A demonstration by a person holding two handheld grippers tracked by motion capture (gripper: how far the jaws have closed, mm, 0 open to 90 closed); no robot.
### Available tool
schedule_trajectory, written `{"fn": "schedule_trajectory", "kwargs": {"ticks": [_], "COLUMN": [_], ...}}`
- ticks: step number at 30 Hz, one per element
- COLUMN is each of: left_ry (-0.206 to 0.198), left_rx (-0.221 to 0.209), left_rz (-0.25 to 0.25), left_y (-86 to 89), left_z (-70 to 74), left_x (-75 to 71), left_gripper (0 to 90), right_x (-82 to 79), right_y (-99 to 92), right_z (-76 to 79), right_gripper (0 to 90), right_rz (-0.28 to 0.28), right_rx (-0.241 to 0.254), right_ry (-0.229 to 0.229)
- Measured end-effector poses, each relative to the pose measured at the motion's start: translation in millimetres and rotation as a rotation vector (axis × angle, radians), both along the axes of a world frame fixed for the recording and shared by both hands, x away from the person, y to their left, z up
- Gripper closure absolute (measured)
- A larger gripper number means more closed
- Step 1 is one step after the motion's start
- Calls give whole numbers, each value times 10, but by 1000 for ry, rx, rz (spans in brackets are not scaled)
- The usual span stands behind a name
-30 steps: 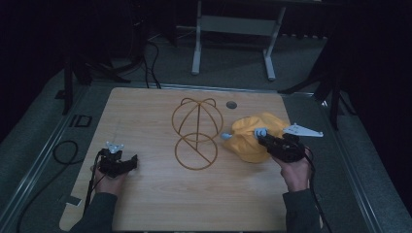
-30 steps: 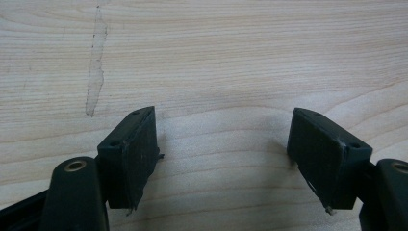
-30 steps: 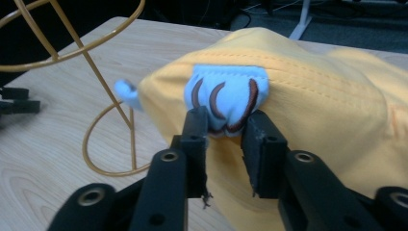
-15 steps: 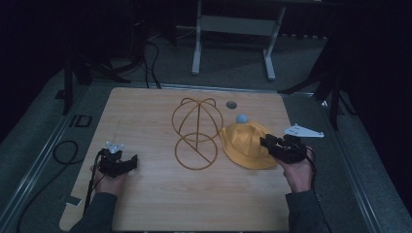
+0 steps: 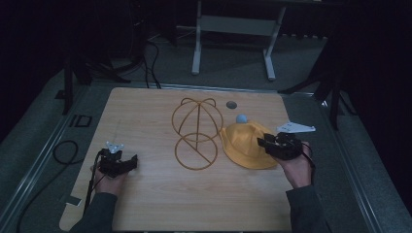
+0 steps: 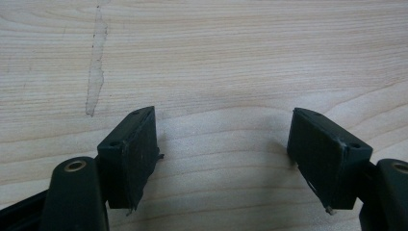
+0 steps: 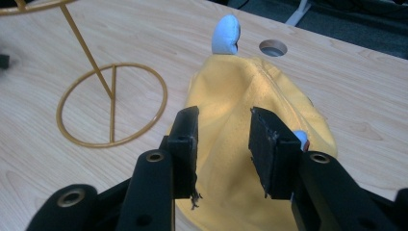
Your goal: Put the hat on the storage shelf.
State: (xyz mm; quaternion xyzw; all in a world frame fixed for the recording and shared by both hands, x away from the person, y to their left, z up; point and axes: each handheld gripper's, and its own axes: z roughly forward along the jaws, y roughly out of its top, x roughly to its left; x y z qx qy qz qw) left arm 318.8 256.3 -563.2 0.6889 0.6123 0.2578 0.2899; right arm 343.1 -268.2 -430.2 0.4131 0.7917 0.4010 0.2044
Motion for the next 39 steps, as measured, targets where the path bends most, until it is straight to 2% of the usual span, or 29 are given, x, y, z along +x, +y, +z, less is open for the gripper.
{"fn": "schedule_trajectory", "kwargs": {"ticks": [5,12,18,37,39], "left_ry": [0,-1,-3,-2,-2], "left_rx": [0,-1,0,0,0], "left_rz": [0,2,0,0,-1], "left_y": [0,-1,0,0,1], "left_z": [0,-1,-3,-2,-2], "left_x": [0,0,0,0,1], "left_gripper": [265,264,264,264,264], "right_x": [43,120,218,462,516], "right_y": [20,42,75,182,218], "right_z": [45,126,151,304,313], "right_gripper": [618,602,598,584,587], "right_rz": [23,48,76,142,157], "right_rx": [-48,-103,-153,-292,-323], "right_ry": [-6,13,48,108,121]}}
